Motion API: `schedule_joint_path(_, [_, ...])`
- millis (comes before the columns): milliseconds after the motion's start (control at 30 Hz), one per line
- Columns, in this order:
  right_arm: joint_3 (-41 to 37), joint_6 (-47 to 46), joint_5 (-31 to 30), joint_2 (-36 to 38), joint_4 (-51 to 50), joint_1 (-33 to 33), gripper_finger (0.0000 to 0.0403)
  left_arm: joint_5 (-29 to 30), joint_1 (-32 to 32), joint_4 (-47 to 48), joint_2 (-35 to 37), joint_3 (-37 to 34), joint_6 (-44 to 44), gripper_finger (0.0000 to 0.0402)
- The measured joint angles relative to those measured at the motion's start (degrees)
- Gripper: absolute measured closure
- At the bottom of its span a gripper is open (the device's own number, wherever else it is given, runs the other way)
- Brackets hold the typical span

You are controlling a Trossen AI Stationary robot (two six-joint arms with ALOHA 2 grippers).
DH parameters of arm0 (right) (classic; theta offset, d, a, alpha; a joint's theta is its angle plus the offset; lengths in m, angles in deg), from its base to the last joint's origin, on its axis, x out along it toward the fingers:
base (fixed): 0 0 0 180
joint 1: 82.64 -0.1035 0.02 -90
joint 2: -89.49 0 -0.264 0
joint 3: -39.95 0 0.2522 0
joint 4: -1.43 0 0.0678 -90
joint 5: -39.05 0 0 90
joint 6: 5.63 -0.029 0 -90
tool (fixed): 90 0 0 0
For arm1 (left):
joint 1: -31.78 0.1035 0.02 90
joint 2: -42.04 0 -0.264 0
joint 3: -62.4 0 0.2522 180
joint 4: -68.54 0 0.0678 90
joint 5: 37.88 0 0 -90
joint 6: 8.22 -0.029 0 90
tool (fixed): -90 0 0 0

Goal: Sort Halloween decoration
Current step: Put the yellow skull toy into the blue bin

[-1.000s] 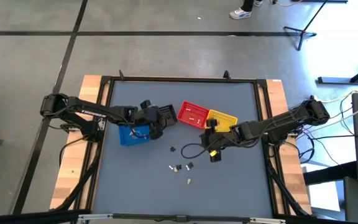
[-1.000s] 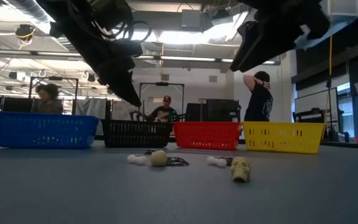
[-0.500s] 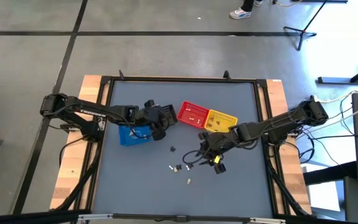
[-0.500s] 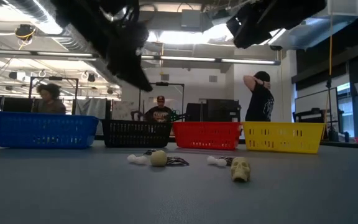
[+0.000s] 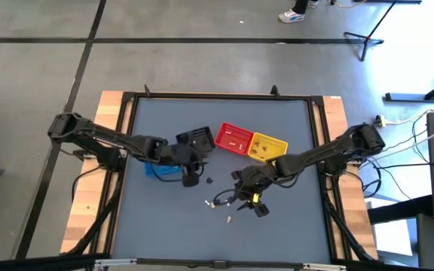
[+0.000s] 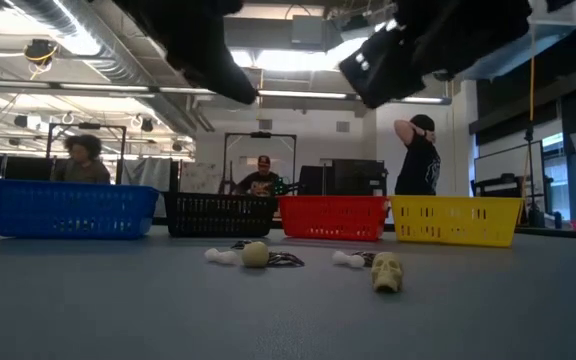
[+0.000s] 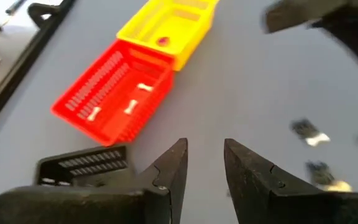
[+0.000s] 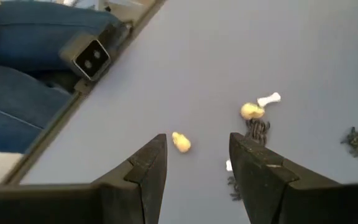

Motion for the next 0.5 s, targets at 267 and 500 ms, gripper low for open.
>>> schedule_joint_path(267, [0.00,0.02,0.02,-5.25,4.62,0.00,0.0231,2.08,-5.42,1.34,0.04,0.02,-0.02,0.0304])
schedule_joint_path(500, [-0.02,0.20,1.38,-9.08,5.15,0.00,0.0231,3.69,-6.84,1.26,0.04,0.02,-0.02,0.0304])
